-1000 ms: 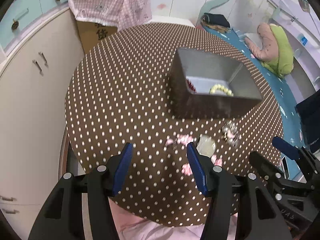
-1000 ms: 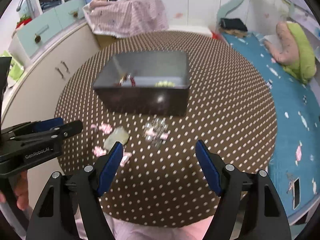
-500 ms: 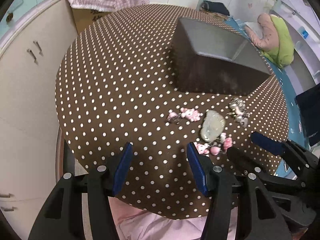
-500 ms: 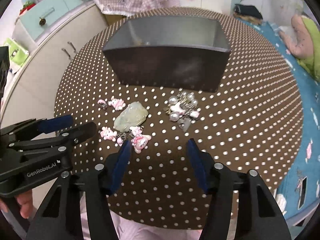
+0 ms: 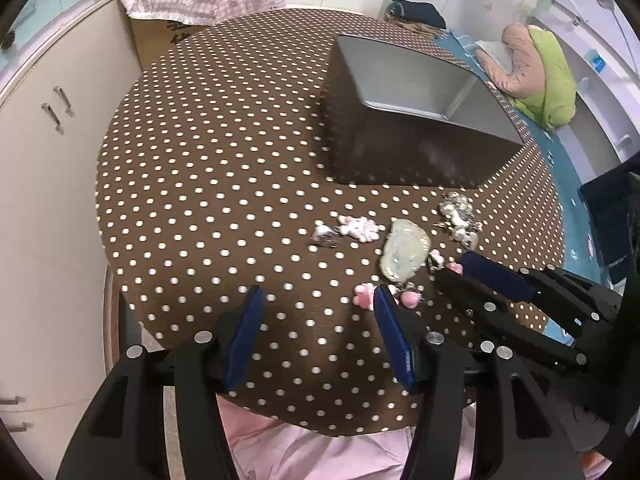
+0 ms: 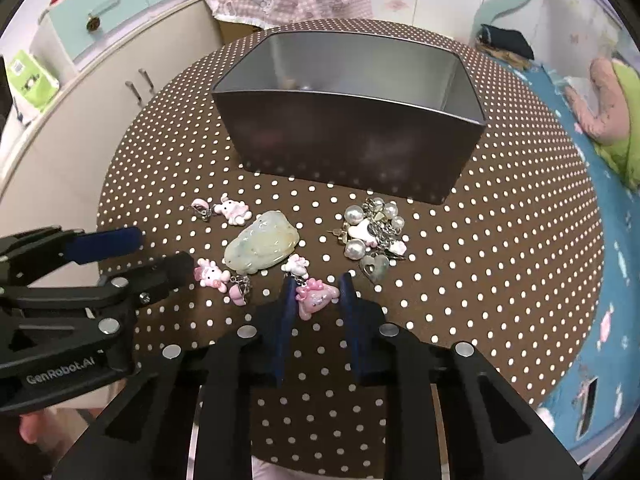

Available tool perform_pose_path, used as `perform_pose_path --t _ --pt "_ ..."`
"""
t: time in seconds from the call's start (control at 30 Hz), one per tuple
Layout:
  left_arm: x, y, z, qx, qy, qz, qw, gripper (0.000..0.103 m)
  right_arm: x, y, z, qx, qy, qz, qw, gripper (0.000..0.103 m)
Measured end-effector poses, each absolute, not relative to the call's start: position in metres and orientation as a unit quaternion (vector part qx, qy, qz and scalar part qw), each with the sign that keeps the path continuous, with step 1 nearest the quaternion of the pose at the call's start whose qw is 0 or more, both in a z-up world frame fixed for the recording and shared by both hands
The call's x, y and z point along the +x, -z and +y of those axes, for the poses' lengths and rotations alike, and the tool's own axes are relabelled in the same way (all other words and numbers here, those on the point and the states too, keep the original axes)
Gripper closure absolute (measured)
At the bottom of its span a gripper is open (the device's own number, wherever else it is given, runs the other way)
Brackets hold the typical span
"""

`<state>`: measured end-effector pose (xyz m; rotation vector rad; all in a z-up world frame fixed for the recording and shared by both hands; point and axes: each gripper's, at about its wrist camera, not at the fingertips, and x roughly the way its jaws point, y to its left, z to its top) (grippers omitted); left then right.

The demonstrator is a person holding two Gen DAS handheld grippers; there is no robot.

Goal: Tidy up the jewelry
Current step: 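Grasp a pink bunny charm with the right tool while the left tool grasps another pink charm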

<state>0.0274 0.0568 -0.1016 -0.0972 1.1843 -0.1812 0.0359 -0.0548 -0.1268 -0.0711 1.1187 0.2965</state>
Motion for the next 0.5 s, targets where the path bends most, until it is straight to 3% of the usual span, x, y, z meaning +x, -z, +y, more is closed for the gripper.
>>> perform_pose_path --t 0.33,0.5 --pt "0.026 0.107 0.025 -0.022 0.104 0.565 0.818 0.041 0.032 0.126 -0.094 0.001 -0.119 0.524 0.843 0.080" --pt "0.026 0.109 0.013 0.014 0.097 0.555 0.826 0.044 0.030 0.123 -0.109 0.016 -0.107 0.519 0.848 0.080"
